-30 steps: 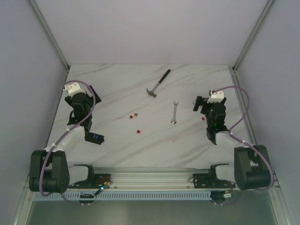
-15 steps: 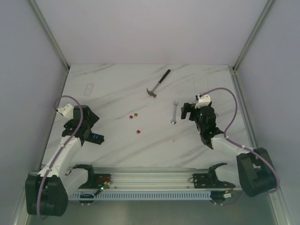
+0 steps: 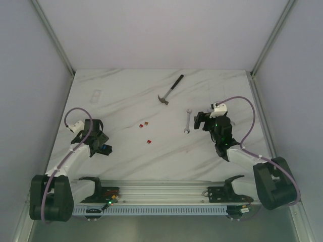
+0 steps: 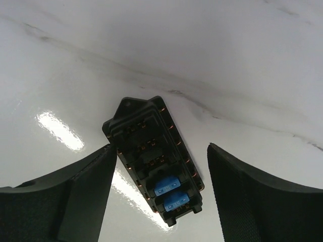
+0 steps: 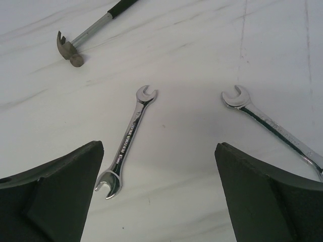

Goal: Snap on the fuse box
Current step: Move the fuse box base at the center of the board.

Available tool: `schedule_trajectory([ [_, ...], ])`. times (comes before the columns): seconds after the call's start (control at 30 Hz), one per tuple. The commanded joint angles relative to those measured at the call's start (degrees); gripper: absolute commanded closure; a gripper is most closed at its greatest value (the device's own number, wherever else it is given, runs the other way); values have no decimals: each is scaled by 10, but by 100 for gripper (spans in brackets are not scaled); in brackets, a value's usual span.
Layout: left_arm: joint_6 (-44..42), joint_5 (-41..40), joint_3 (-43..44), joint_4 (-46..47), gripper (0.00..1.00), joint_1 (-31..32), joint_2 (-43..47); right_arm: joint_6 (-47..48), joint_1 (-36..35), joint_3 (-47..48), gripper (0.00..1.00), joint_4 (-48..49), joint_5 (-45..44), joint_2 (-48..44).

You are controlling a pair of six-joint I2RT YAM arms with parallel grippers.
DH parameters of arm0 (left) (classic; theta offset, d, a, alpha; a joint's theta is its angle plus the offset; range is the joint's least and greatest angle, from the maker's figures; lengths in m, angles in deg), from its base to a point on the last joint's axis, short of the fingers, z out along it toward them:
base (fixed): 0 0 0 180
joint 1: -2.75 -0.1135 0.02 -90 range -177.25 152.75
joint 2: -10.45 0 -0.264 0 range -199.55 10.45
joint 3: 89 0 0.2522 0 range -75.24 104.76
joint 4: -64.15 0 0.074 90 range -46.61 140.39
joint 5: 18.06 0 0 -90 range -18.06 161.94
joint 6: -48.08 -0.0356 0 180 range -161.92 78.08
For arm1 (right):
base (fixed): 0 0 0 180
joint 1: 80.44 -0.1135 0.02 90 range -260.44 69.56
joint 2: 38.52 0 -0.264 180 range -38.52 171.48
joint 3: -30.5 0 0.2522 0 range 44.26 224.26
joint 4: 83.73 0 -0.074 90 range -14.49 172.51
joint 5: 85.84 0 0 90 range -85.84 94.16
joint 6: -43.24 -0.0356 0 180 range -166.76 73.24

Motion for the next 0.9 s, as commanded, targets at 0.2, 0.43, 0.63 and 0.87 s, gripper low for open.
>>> schedule_trajectory([
  [0.2,-29,47,8,-6,32,2,-26,-12,-3,-8,0,26,-6,0],
  [0.43,-68,77,42,1,38,47,-74,-13,-4,-8,0,24,-10,-6],
  [0.63,-124,103,112,1,38,142,-166,-14,-4,-9,0,23,-13,-7],
  [0.87,-183,132,205,1,34,267,-307,-15,-4,-12,0,22,-16,-12],
])
